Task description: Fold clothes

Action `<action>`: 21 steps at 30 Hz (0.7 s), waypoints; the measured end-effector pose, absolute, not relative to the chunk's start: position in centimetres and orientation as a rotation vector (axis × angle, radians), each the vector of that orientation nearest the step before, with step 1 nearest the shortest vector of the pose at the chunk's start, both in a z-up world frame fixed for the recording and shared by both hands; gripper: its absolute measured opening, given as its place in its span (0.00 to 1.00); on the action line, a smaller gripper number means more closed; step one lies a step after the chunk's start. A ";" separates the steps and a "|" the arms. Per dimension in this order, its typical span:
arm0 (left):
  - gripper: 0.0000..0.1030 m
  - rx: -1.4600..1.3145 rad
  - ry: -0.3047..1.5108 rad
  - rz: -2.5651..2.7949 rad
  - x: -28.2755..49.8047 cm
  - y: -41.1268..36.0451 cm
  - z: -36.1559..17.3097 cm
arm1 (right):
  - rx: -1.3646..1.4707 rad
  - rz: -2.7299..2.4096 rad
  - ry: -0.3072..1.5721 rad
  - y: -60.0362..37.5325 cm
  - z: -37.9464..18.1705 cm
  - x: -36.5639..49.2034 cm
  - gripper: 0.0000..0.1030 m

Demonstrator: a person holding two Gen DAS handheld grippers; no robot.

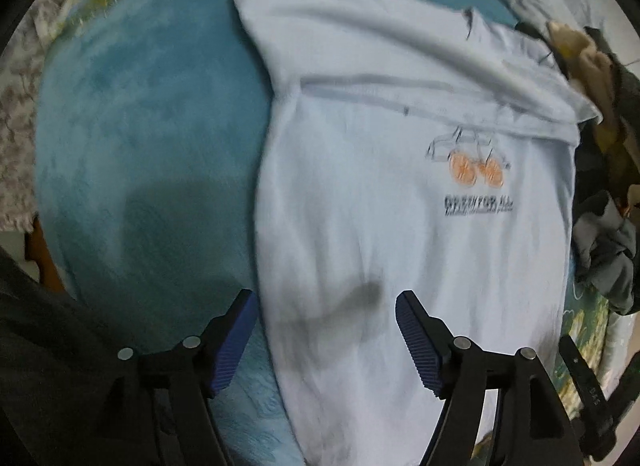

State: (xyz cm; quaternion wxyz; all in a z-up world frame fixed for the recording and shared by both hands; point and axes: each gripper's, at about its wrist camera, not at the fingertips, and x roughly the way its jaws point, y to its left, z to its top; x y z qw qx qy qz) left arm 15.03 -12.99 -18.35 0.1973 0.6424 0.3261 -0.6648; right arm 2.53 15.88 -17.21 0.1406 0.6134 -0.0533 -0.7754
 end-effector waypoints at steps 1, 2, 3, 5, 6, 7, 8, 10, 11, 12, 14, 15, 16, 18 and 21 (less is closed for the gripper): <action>0.71 1.813 0.928 -1.849 15.1 -12.9 -18.7 | 1.772 -2.228 -0.121 15.4 -17.4 2.4 0.44; 0.71 1.821 0.935 -1.842 15.1 -12.7 -18.9 | 1.772 -2.222 -0.083 15.0 -17.5 2.3 0.44; 0.71 1.822 0.938 -1.839 15.1 -12.7 -19.0 | 1.771 -2.215 -0.067 14.8 -17.7 2.3 0.44; 0.71 1.817 0.950 -1.832 15.1 -12.7 -19.0 | 1.773 -2.210 -0.042 14.5 -18.1 2.5 0.44; 0.69 1.818 0.954 -1.830 15.1 -12.6 -19.1 | 1.772 -2.212 -0.028 14.4 -18.3 2.6 0.44; 0.68 1.820 0.954 -1.827 15.1 -12.6 -19.0 | 1.760 -2.225 -0.012 14.4 -18.3 2.8 0.40; 0.66 1.824 0.946 -1.826 15.1 -12.4 -19.0 | 1.754 -2.242 0.007 14.4 -18.2 3.0 0.35; 0.55 1.832 0.916 -1.822 15.1 -12.1 -18.9 | 1.744 -2.252 -0.013 14.9 -18.2 3.3 0.03; 0.38 1.832 0.887 -1.814 15.1 -12.0 -18.8 | 1.739 -2.245 -0.051 15.2 -18.2 3.4 0.03; 0.22 1.830 0.875 -1.817 15.1 -11.9 -18.7 | 1.728 -2.227 -0.124 15.7 -18.1 3.5 0.02; 0.05 1.819 0.922 -1.862 15.1 -11.9 -18.4 | 1.706 -2.205 -0.224 16.6 -17.9 3.6 0.01; 0.04 1.805 0.948 -1.887 15.1 -11.9 -18.1 | 1.695 -2.202 -0.253 16.9 -17.7 3.6 0.01; 0.04 1.778 0.968 -1.923 15.1 -11.9 -17.7 | 1.673 -2.205 -0.292 17.2 -17.3 3.4 0.00; 0.04 1.698 1.005 -2.020 14.9 -12.0 -16.5 | 1.626 -2.209 -0.369 17.9 -16.5 3.0 0.00; 0.04 1.511 1.053 -2.194 14.7 -12.9 -14.1 | 1.549 -2.251 -0.460 18.9 -14.5 1.8 0.00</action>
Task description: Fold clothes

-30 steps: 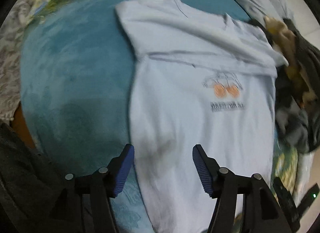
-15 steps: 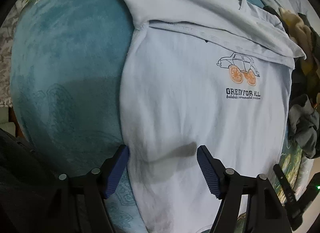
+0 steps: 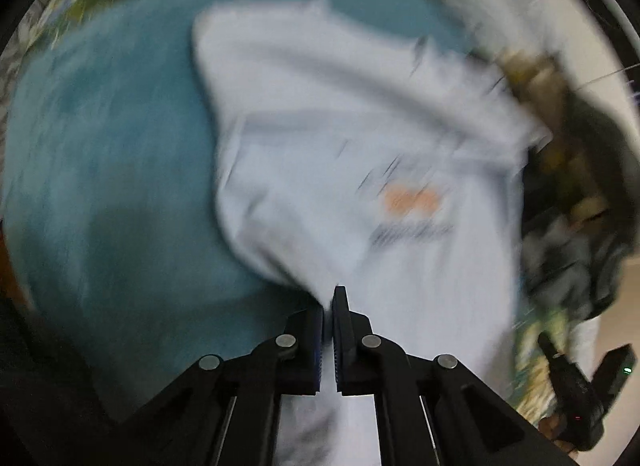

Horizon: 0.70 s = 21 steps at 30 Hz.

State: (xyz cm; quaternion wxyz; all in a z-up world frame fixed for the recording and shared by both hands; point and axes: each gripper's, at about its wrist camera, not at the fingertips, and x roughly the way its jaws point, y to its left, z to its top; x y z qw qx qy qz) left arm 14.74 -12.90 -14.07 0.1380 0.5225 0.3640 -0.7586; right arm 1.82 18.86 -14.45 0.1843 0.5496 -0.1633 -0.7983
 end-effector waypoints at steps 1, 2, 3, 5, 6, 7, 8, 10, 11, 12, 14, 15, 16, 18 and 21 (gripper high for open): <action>0.04 1.502 1.041 -2.199 14.6 -13.2 -14.0 | 1.537 -2.275 -0.450 18.9 -13.8 1.2 0.00; 0.04 1.504 1.023 -2.193 14.5 -13.5 -14.1 | 1.525 -2.298 -0.439 19.0 -13.2 0.6 0.00; 0.04 1.515 1.027 -2.167 14.6 -13.6 -14.4 | 1.533 -2.304 -0.418 18.9 -12.9 -0.1 0.00; 0.06 1.558 1.069 -2.103 14.2 -14.2 -15.7 | 1.584 -2.253 -0.365 18.1 -13.2 -0.7 0.00; 0.07 1.578 1.081 -2.083 14.2 -14.4 -16.3 | 1.610 -2.247 -0.332 18.0 -13.4 -0.6 0.00; 0.07 1.596 1.079 -2.073 14.2 -14.4 -16.4 | 1.628 -2.245 -0.308 17.9 -13.6 -0.5 0.01; 0.11 1.614 1.074 -2.063 14.1 -14.3 -16.6 | 1.653 -2.239 -0.283 18.3 -14.0 -0.2 0.03; 0.42 1.652 1.058 -2.038 14.3 -14.2 -16.7 | 1.701 -2.231 -0.292 19.5 -15.1 1.0 0.32; 0.61 1.671 1.045 -2.020 14.5 -14.0 -16.8 | 1.725 -2.226 -0.307 20.2 -15.6 1.6 0.40; 0.68 1.688 1.033 -2.014 14.7 -13.8 -16.8 | 1.753 -2.216 -0.321 20.9 -16.3 2.4 0.44; 0.69 1.722 1.009 -2.008 14.9 -13.3 -16.9 | 1.796 -2.211 -0.332 21.7 -17.2 3.6 0.44; 0.70 1.738 0.997 -2.004 15.0 -13.1 -16.9 | 1.818 -2.208 -0.337 22.1 -17.6 4.2 0.44; 0.70 1.766 0.956 -1.996 14.9 -12.6 -17.1 | 1.839 -2.205 -0.344 22.5 -18.0 4.8 0.44; 0.70 1.825 0.872 -1.975 14.6 -11.8 -17.6 | 1.835 -2.202 -0.392 23.0 -18.3 5.8 0.44; 0.65 1.928 0.852 -1.934 14.4 -11.0 -18.9 | 1.834 -2.188 -0.402 22.4 -18.1 6.7 0.37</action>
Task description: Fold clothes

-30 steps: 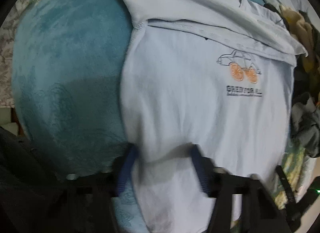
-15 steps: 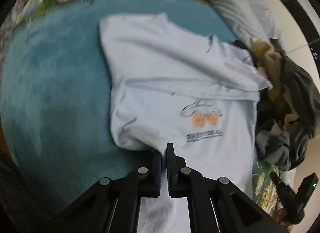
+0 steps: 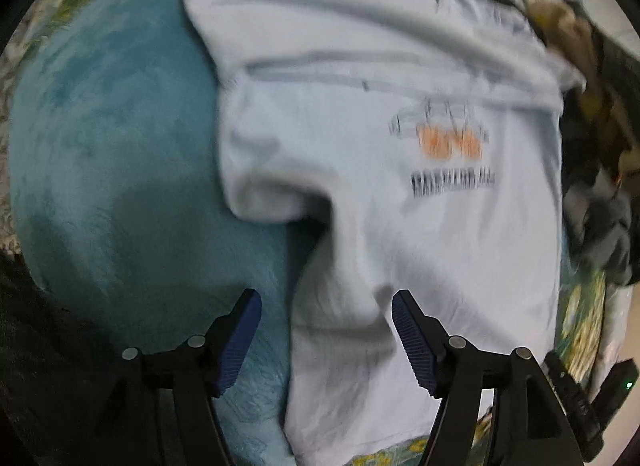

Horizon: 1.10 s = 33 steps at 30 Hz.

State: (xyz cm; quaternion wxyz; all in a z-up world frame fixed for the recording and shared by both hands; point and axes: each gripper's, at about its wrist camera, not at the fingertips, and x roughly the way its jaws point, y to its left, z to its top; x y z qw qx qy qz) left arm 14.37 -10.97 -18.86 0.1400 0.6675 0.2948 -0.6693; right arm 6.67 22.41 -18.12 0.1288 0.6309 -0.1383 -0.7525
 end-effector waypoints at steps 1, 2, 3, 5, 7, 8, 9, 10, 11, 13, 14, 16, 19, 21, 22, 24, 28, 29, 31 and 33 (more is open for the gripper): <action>0.60 1.940 0.828 -1.924 14.4 -10.8 -19.0 | 1.833 -2.182 -0.394 22.2 -18.0 6.7 0.20; 0.47 1.942 0.837 -1.937 14.4 -10.8 -18.8 | 1.841 -2.170 -0.377 21.7 -18.0 6.9 0.09; 0.25 1.942 0.854 -1.954 14.5 -10.7 -18.6 | 1.840 -2.168 -0.384 21.5 -18.0 7.0 0.05; 0.05 1.942 0.890 -1.990 14.6 -10.7 -18.1 | 1.820 -2.174 -0.408 21.3 -17.4 7.1 0.04; 0.05 1.872 0.970 -2.103 14.8 -10.8 -16.4 | 1.773 -2.164 -0.493 21.6 -16.2 7.1 0.04; 0.05 1.824 1.005 -2.174 15.0 -10.9 -15.1 | 1.732 -2.164 -0.540 21.9 -15.1 7.0 0.04; 0.05 1.773 1.040 -2.245 15.1 -11.0 -13.8 | 1.690 -2.163 -0.585 22.3 -14.0 6.9 0.04; 0.05 1.748 1.040 -2.305 15.2 -11.0 -12.4 | 1.635 -2.166 -0.640 22.5 -12.5 6.9 0.04; 0.05 1.731 1.037 -2.357 15.2 -11.1 -11.2 | 1.580 -2.167 -0.692 22.8 -11.0 6.8 0.04; 0.05 1.677 1.095 -2.435 15.2 -12.1 -9.0 | 1.491 -2.175 -0.737 22.8 -8.2 6.5 0.04; 0.05 1.649 1.137 -2.447 14.8 -12.8 -8.3 | 1.435 -2.167 -0.759 22.5 -6.7 6.0 0.04; 0.05 1.626 1.219 -2.409 14.6 -14.7 -7.8 | 1.331 -2.138 -0.797 21.6 -3.7 4.7 0.04; 0.05 1.610 1.353 -2.307 14.1 -17.9 -8.6 | 1.241 -2.114 -0.768 18.5 -0.6 1.8 0.04; 0.05 1.598 1.370 -2.245 13.6 -20.0 -9.6 | 1.218 -2.111 -0.731 16.0 0.7 -0.7 0.04; 0.05 1.601 1.372 -2.220 12.7 -20.8 -10.4 | 1.220 -2.114 -0.712 14.8 1.1 -1.8 0.04; 0.06 1.609 1.375 -2.183 11.0 -22.1 -11.4 | 1.260 -2.113 -0.674 11.9 0.7 -4.6 0.04; 0.22 1.623 1.346 -2.080 8.1 -24.9 -14.2 | 1.350 -2.123 -0.602 5.9 -0.7 -10.3 0.04; 0.43 1.628 1.339 -2.049 8.3 -25.3 -14.6 | 1.401 -2.138 -0.590 4.3 -1.7 -11.9 0.04; 0.56 1.632 1.376 -2.041 9.2 -25.4 -15.0 | 1.464 -2.146 -0.594 3.5 -3.3 -13.4 0.04; 0.64 1.649 1.439 -2.049 10.4 -25.0 -15.5 | 1.536 -2.154 -0.603 2.5 -5.2 -15.0 0.04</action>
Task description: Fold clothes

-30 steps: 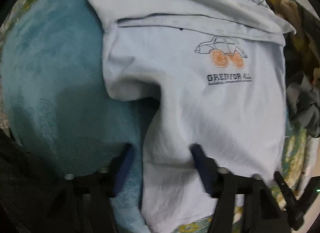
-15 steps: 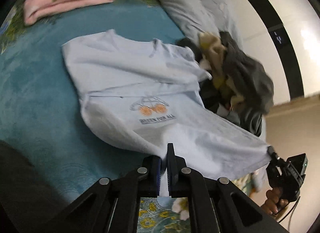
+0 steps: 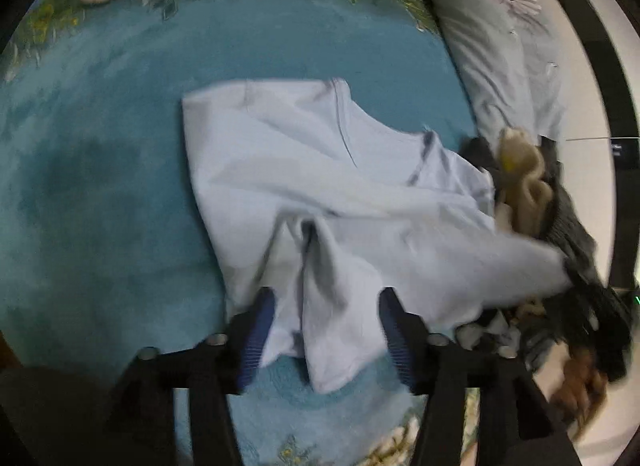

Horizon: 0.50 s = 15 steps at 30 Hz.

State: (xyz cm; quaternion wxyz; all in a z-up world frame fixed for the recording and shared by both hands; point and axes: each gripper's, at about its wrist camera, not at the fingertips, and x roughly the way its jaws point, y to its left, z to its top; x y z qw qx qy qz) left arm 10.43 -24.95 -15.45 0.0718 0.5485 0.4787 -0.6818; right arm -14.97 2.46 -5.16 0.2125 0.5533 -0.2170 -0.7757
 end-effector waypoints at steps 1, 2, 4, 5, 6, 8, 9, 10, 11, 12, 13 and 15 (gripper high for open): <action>0.64 1.670 1.461 -2.042 11.0 -24.5 -15.8 | 1.558 -2.157 -0.597 2.2 -5.8 -15.2 0.04; 0.64 1.696 1.466 -2.031 11.5 -23.9 -16.2 | 1.580 -2.160 -0.592 2.0 -6.5 -15.5 0.04; 0.64 1.749 1.472 -2.008 12.4 -22.7 -17.0 | 1.610 -2.159 -0.591 1.7 -7.4 -15.8 0.04; 0.64 1.762 1.482 -1.989 12.7 -22.2 -17.5 | 1.615 -2.160 -0.594 1.8 -7.6 -15.8 0.04; 0.64 1.771 1.494 -1.968 12.9 -21.7 -18.1 | 1.619 -2.160 -0.597 1.9 -7.8 -15.8 0.04; 0.62 1.803 1.473 -1.943 12.6 -20.8 -19.2 | 1.626 -2.166 -0.593 2.2 -7.9 -15.6 0.04; 0.62 1.801 1.459 -1.943 12.5 -20.4 -19.5 | 1.629 -2.167 -0.590 2.4 -7.9 -15.5 0.05; 0.62 1.795 1.444 -1.946 12.5 -20.1 -19.6 | 1.634 -2.168 -0.580 2.6 -7.8 -15.3 0.05; 0.58 1.772 1.427 -1.950 12.5 -19.9 -19.6 | 1.636 -2.171 -0.566 2.7 -7.8 -15.2 0.05; 0.43 1.752 1.414 -1.964 12.5 -19.9 -19.4 | 1.639 -2.174 -0.552 2.7 -7.7 -15.0 0.05; 0.34 1.732 1.401 -1.980 12.6 -19.8 -19.2 | 1.641 -2.178 -0.541 2.8 -7.7 -14.9 0.05; 0.04 1.749 1.389 -1.983 12.4 -19.5 -19.2 | 1.644 -2.186 -0.520 2.9 -7.5 -14.6 0.05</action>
